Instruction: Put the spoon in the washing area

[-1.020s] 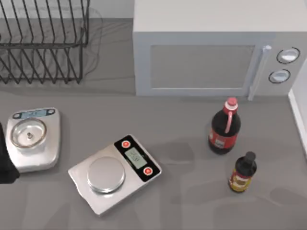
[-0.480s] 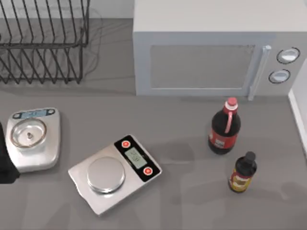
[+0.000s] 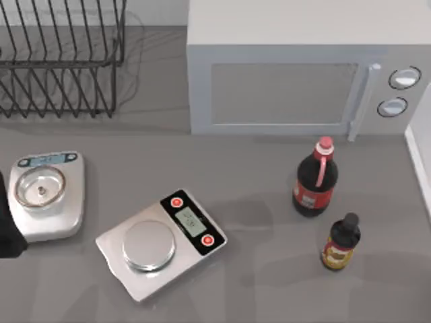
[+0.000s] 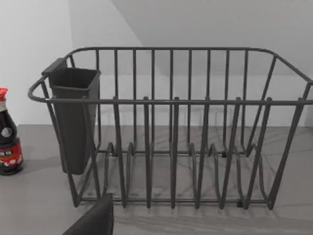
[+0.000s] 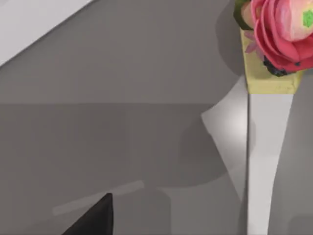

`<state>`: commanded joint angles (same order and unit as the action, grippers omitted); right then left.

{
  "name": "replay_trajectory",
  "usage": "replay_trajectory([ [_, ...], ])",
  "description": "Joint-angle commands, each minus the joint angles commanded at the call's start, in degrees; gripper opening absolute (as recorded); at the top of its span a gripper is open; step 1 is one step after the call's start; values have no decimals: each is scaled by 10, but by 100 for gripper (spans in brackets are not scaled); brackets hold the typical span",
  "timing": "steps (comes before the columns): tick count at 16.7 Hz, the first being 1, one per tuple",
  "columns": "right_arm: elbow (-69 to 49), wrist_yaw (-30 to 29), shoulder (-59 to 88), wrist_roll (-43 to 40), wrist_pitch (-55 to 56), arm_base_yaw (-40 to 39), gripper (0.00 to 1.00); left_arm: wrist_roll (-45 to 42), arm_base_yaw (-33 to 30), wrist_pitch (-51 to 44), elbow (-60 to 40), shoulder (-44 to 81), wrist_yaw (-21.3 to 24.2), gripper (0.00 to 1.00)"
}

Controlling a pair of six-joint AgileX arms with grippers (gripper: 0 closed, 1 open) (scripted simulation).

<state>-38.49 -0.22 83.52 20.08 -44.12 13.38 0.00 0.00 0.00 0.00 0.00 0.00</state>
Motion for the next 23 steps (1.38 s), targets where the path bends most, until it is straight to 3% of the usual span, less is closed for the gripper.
replay_trajectory([
  [4,53,0,47,1,97,0,100,0,0,0,0,0,0,100],
  [9,61,0,54,1,109,0,100,0,0,0,0,0,0,100],
  [22,61,0,54,1,109,0,2,0,0,0,0,0,0,100],
  [23,61,0,54,1,109,0,0,0,0,0,0,0,0,100],
])
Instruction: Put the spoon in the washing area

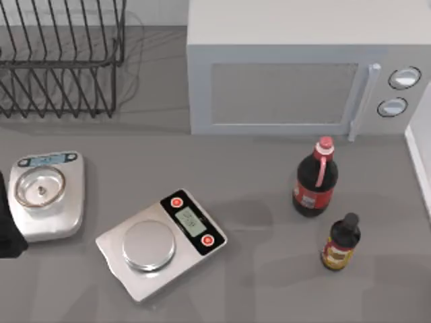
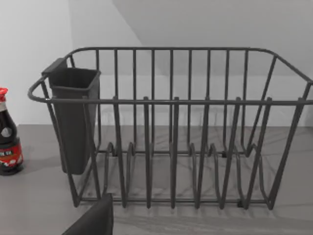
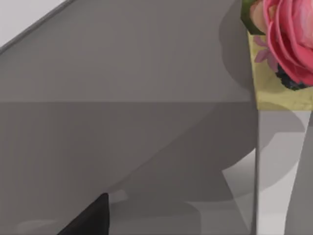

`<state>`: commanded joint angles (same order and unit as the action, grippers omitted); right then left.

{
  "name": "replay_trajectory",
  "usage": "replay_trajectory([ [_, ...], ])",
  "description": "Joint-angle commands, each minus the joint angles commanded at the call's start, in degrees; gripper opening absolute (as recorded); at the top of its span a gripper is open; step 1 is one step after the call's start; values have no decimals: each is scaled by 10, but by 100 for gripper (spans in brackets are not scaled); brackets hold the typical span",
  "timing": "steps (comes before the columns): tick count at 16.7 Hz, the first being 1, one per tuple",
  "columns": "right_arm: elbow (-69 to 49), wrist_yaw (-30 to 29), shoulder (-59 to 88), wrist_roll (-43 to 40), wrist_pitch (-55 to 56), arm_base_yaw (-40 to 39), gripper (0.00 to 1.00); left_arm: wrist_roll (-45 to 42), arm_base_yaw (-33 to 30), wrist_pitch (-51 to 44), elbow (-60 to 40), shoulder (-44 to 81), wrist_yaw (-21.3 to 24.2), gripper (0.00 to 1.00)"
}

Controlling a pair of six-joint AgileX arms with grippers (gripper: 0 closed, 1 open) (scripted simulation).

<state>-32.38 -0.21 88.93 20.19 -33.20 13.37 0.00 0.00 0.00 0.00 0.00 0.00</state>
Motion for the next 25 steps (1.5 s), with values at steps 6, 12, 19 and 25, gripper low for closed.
replay_trajectory([
  [6,0,0,0,0,0,0,0,0,0,0,0,0,0,100],
  [12,-57,-6,-56,0,-89,-2,0,0,0,0,0,0,0,100],
  [19,-173,-6,-126,-3,-291,1,0,0,0,0,0,0,0,100],
  [25,-191,-6,-140,-3,-314,0,0,0,0,0,0,0,0,100],
])
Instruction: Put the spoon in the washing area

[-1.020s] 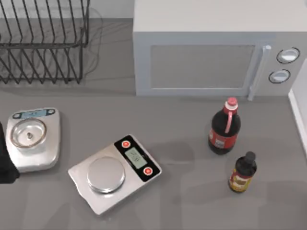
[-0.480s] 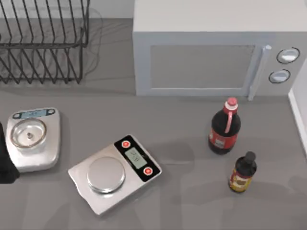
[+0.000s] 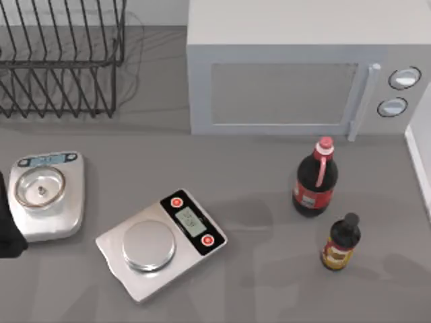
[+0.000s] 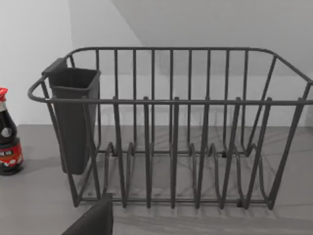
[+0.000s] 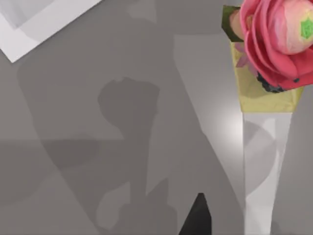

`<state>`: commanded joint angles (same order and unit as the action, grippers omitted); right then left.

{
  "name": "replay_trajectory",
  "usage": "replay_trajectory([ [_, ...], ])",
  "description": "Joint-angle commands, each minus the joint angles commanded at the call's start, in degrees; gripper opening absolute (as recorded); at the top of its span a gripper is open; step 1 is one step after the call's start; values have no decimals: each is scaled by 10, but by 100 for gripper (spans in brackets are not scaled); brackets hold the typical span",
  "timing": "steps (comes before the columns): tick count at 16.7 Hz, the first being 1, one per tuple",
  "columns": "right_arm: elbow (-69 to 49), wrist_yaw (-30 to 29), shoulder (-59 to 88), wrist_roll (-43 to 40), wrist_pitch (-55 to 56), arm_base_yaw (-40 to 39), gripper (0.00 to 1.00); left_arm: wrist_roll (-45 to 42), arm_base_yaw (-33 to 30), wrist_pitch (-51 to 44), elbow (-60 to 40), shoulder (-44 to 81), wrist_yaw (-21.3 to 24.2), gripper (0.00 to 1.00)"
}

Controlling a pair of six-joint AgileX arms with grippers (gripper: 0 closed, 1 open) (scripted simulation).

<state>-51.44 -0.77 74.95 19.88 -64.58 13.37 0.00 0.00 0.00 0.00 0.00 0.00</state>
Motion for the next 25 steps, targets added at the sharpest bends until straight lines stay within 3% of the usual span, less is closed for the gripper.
replay_trajectory([
  [4,-36,0,33,4,-16,0,0,0,0,0,0,0,0,100],
  [8,-169,-1,150,13,-66,-5,0,0,0,0,0,0,0,100],
  [20,-908,-2,659,44,-278,-30,0,0,0,0,0,0,0,100],
  [25,-1101,-3,789,51,-320,-39,0,0,0,0,0,0,0,100],
])
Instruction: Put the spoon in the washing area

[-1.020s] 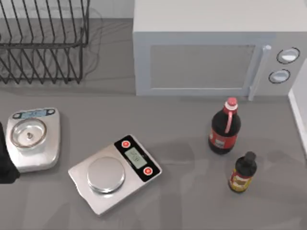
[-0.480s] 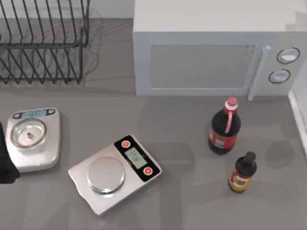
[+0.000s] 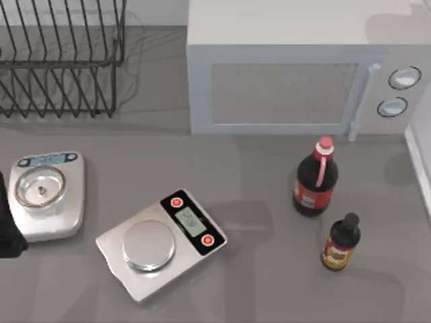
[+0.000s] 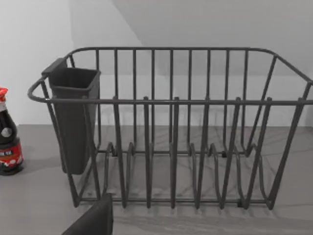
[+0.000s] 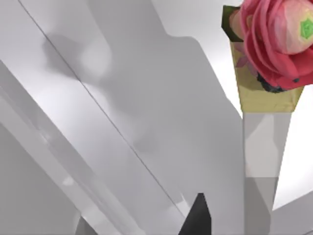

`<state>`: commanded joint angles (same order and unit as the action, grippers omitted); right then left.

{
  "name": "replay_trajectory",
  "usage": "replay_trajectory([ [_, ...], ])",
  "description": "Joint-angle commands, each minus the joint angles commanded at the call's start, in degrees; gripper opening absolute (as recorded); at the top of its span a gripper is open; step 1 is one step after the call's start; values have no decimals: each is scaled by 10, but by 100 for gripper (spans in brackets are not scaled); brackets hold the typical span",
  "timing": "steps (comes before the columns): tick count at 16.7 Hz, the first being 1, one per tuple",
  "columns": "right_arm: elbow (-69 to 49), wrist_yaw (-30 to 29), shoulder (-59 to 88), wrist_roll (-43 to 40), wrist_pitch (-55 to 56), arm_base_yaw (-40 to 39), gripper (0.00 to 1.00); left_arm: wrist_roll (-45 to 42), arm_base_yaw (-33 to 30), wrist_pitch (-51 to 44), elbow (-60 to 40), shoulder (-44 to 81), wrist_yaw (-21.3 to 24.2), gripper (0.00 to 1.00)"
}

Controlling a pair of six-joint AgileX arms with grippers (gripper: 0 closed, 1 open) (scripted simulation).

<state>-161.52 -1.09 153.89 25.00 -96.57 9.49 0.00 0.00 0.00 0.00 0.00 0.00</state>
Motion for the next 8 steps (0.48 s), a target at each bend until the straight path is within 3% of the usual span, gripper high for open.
replay_trajectory([
  [8,-46,0,32,2,-7,1,0,0,0,0,0,0,0,100],
])
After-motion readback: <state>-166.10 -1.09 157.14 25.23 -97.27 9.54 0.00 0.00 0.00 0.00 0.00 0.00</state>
